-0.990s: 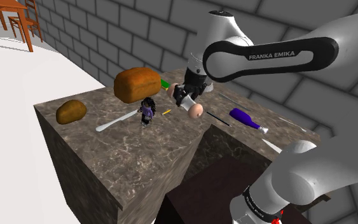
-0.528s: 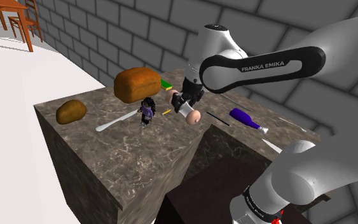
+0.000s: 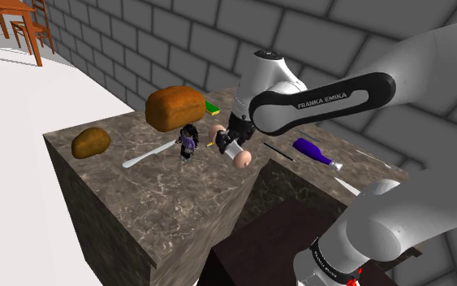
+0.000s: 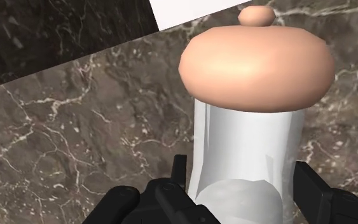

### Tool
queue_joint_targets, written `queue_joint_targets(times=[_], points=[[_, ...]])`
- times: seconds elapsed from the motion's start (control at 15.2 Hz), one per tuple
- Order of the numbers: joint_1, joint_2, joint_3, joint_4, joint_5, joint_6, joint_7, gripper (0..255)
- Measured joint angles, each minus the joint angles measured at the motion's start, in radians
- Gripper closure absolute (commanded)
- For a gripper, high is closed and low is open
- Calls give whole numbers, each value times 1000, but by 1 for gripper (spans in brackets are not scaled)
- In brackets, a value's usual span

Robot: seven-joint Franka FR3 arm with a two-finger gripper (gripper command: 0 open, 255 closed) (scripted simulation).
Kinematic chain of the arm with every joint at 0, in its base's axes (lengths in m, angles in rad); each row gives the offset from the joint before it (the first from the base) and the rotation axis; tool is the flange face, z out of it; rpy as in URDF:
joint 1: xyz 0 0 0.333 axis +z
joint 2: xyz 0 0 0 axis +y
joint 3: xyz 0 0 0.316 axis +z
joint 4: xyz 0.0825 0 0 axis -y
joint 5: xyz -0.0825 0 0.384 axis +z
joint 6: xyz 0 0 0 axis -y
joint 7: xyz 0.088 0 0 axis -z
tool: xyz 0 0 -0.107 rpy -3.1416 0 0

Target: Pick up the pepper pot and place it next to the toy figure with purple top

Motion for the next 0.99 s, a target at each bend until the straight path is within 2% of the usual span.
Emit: queue_joint_targets(times=[0.66, 0.99], points=[[-19, 98, 17, -61, -42, 156, 45, 255], [-21, 105, 17, -67, -46, 168, 48, 255]])
